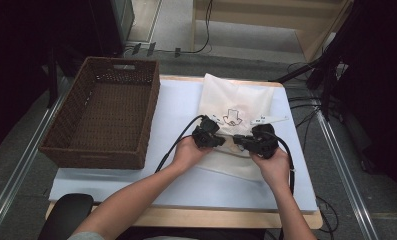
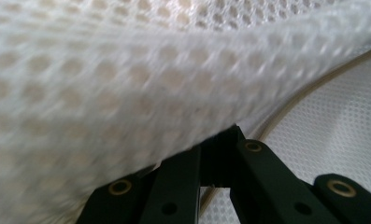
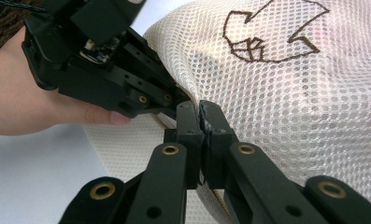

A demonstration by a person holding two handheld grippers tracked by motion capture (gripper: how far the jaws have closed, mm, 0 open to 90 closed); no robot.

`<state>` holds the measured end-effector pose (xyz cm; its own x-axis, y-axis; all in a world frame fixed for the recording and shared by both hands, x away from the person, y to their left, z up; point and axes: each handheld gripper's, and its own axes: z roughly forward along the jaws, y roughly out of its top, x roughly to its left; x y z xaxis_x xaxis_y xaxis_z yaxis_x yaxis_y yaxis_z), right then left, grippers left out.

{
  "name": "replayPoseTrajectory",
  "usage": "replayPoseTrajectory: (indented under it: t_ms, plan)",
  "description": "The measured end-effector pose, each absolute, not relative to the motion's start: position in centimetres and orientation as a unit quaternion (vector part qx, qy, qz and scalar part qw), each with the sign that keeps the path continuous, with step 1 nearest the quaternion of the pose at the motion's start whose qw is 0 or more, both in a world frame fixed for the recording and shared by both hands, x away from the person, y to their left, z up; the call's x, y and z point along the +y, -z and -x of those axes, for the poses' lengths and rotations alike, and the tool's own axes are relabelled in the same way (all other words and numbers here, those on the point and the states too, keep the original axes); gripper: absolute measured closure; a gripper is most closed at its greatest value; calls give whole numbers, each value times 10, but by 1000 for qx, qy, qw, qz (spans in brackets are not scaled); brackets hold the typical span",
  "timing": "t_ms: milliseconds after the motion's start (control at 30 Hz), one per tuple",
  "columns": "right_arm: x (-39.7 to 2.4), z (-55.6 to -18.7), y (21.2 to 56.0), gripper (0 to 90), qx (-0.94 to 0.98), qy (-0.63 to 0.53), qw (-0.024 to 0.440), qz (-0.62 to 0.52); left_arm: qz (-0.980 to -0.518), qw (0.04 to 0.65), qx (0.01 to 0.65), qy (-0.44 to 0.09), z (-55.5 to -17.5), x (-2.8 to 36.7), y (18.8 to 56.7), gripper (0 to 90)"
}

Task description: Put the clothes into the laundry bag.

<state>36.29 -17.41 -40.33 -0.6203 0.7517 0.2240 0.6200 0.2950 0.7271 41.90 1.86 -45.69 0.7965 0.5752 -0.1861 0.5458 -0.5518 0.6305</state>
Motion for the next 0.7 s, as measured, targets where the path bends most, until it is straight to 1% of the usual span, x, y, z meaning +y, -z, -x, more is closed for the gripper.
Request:
replayPoseTrajectory:
  t_ms: [200,500,700]
  plan:
    - [-174,-364,405,892,800,-409,79,-432,-878,346,331,-21,-424,11,459,900]
    - [-173,-367,409,894,804,-404,78,-430,-853,372,366,-24,-431,7,466,900]
    - [-173,-369,411,895,803,-402,73,-433,-842,381,380,-43,-432,4,468,890]
